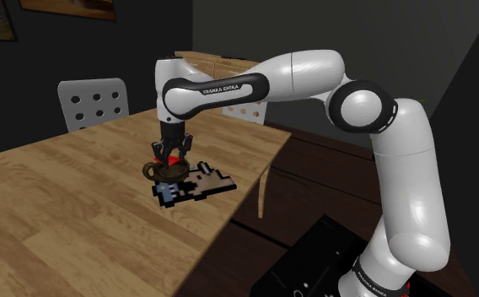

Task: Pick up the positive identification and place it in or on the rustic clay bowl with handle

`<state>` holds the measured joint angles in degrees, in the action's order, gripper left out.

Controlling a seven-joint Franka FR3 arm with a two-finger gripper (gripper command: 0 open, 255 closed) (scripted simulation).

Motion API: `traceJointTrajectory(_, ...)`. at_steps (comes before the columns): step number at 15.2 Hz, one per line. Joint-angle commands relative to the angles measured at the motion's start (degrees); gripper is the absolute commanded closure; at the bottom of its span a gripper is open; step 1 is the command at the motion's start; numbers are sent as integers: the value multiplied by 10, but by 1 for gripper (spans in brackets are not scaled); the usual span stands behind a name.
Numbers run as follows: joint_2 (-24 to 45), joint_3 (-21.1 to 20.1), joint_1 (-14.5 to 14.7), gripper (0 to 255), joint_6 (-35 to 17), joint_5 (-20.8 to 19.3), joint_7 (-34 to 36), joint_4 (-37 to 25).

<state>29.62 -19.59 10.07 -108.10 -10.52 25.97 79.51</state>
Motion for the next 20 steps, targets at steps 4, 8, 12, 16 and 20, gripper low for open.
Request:
traceJointTrajectory(4, 0, 0, 0, 255, -1, 0, 0, 1)
traceJointTrajectory(8, 0, 0, 0, 0, -1, 0, 0, 1)
traceJointTrajectory(12, -3, -1, 1, 0, 16, 2, -1, -13)
traceJointTrajectory(16, -7, -3, 5, 0, 68, 4, -5, -61)
traceJointTrajectory(20, -7, -3, 5, 0, 68, 4, -5, -61)
